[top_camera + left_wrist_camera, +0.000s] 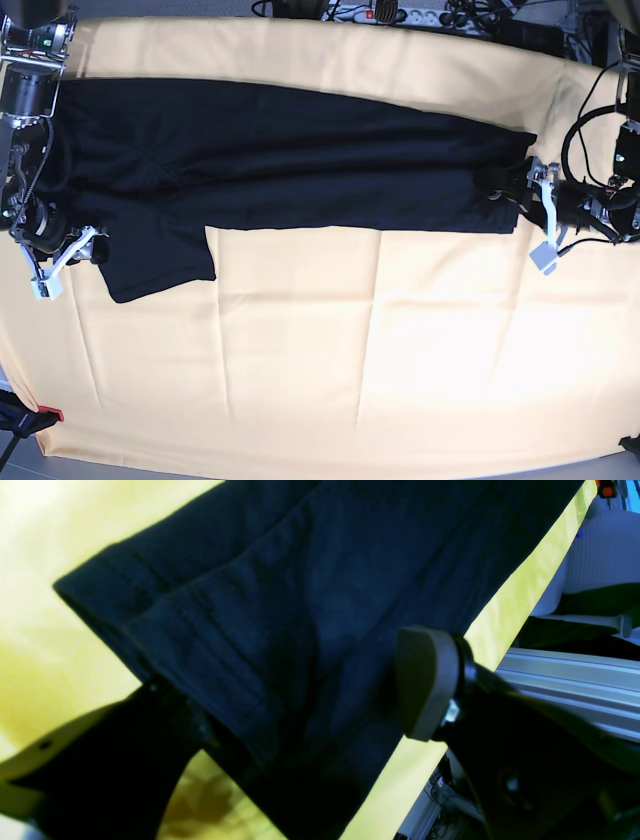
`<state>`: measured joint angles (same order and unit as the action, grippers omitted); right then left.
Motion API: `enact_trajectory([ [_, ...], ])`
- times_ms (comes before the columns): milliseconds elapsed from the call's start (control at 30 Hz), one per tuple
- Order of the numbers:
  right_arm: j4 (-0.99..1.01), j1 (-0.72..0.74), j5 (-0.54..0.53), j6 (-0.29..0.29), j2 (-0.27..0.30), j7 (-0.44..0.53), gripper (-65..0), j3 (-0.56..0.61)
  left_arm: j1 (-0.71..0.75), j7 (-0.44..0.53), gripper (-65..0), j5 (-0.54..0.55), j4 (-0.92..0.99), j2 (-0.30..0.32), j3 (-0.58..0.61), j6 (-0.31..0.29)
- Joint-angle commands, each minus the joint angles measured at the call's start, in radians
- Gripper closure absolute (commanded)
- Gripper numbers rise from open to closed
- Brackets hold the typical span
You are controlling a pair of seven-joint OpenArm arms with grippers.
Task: Fold the T-shirt properly
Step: 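Lift the side edge with both grippers and fold it over the shirt's middle, then lower the folded edge flat and open both grippers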
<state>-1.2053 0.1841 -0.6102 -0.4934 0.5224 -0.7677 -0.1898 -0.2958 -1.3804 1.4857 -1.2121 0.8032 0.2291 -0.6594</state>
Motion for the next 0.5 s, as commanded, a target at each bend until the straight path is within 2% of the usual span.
enact_trajectory([
  [0,-0.014,0.026,-0.032,-0.020,0.020,0.023,-35.1,-0.009,-0.014,-0.012,-48.6,-0.002,-0.010,0.023,-0.010,-0.001],
  [100,-0.014,0.027,-0.074,-0.051,0.015,0.023,-35.1,-0.009,-0.014,-0.012,-48.6,-0.002,-0.010,0.026,-0.010,-0.001],
  [333,0.038,0.027,-0.071,-0.086,-0.032,0.017,-35.1,-0.009,-0.014,-0.012,-48.6,-0.002,-0.010,0.031,-0.010,-0.001],
  [467,0.095,0.027,-0.064,-0.126,-0.043,0.106,-35.1,-0.009,-0.015,-0.011,-48.6,-0.002,-0.010,0.031,-0.010,-0.002],
])
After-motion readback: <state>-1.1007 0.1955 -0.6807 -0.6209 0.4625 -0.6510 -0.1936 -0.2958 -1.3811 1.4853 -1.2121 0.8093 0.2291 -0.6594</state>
